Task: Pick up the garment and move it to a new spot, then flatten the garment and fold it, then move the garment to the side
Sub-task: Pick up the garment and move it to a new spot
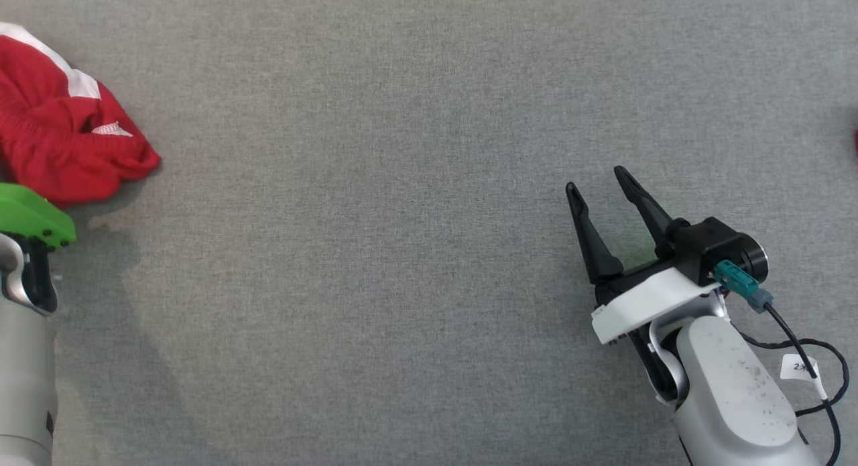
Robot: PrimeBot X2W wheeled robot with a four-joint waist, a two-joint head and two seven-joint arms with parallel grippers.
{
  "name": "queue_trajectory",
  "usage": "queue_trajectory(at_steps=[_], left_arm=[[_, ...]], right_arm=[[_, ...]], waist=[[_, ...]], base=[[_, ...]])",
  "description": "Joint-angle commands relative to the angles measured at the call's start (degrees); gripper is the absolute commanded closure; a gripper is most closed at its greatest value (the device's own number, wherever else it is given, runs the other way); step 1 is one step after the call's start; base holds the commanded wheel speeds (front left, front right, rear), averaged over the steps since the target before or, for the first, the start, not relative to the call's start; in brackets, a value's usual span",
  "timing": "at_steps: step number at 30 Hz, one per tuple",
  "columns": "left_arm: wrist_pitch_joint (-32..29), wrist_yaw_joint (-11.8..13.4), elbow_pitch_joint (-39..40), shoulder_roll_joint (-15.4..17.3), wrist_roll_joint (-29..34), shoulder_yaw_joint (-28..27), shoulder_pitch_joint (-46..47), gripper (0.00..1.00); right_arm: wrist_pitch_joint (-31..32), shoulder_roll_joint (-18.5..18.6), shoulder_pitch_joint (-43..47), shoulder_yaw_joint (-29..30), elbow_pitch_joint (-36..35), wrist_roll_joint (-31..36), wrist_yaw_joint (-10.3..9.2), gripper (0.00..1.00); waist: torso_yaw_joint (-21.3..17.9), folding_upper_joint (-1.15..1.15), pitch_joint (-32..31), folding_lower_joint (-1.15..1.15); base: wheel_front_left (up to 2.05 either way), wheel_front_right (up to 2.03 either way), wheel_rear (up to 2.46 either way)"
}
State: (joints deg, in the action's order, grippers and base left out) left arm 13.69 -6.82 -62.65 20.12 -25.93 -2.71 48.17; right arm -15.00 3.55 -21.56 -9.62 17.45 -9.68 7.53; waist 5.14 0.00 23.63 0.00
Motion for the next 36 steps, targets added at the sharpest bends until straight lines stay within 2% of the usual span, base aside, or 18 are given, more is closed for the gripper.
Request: queue_trajectory(at_steps=[1, 8, 17, 23, 28, 30, 31, 32, 33, 36], left_arm=[[0.7, -0.3, 1.8, 0.3, 0.7, 0.6, 1.5, 1.0], [1.6, -0.6, 13.8, -2.4, 2.8, 3.7, 1.3, 1.0], [1.5, -0.7, 29.3, -12.0, 3.6, 11.2, -3.4, 1.0], [1.5, -0.7, 33.3, -16.3, 0.9, 19.8, -6.3, 1.0], [1.5, -0.7, 33.7, -17.0, -3.2, 26.7, -9.9, 1.0], [1.5, 0.7, 34.3, -17.0, -5.3, 29.9, -11.9, 0.98], [1.5, 1.4, 34.2, -17.0, -5.8, 31.1, -12.9, 0.72], [1.5, 2.2, 33.8, -17.0, -6.4, 32.2, -14.2, 0.32], [1.5, 3.0, 33.7, -17.0, -6.4, 32.8, -14.9, 0.0], [1.5, 5.1, 32.3, -17.0, -5.4, 33.0, -18.3, 0.0]], right_arm=[[-0.2, -0.1, 1.1, 0.1, 0.3, -0.6, -0.09, 0.0], [-0.2, -0.5, 2.9, 0.5, 0.9, -1.4, -0.09, 0.0], [-0.2, -0.5, 4.9, -0.2, 1.0, -4.3, -0.09, 0.0], [-0.2, -0.5, 5.8, -0.3, 1.0, -5.0, -0.09, 0.0], [-0.2, -0.6, 6.2, -1.0, 1.2, -5.5, -0.09, 0.0], [-0.2, -0.5, 6.4, -1.1, 1.3, -5.6, -0.09, 0.0], [-0.2, -0.5, 6.5, -1.0, 1.4, -5.6, -0.09, 0.0], [-0.2, -0.5, 6.6, -1.0, 1.5, -5.6, -0.09, 0.0], [-0.2, -0.5, 6.7, -0.9, 1.6, -5.6, -0.09, 0.0], [-0.2, -0.5, 7.1, -0.3, 1.8, -5.4, -0.09, 0.0]], waist=[[-0.6, 0.0, -3.1, 0.0], [-3.2, 0.0, -7.4, 0.0], [-10.2, 0.0, -10.5, 0.0], [-14.8, 0.0, -10.9, 0.0], [-17.6, 0.0, -11.2, 0.0], [-18.3, 0.0, -11.4, 0.0], [-18.4, 0.0, -11.4, 0.0], [-18.4, 0.0, -11.6, 0.0], [-18.4, 0.0, -11.7, 0.0], [-17.8, 0.0, -12.4, 0.0]], base=[[0.0, 0.0, 0.0], [0.0, 0.0, 0.0], [0.0, 0.0, 0.0], [0.0, 0.0, 0.0], [0.0, 0.0, 0.0], [0.0, 0.0, 0.0], [0.0, 0.0, 0.0], [0.0, 0.0, 0.0], [0.0, 0.0, 0.0], [0.0, 0.0, 0.0]])
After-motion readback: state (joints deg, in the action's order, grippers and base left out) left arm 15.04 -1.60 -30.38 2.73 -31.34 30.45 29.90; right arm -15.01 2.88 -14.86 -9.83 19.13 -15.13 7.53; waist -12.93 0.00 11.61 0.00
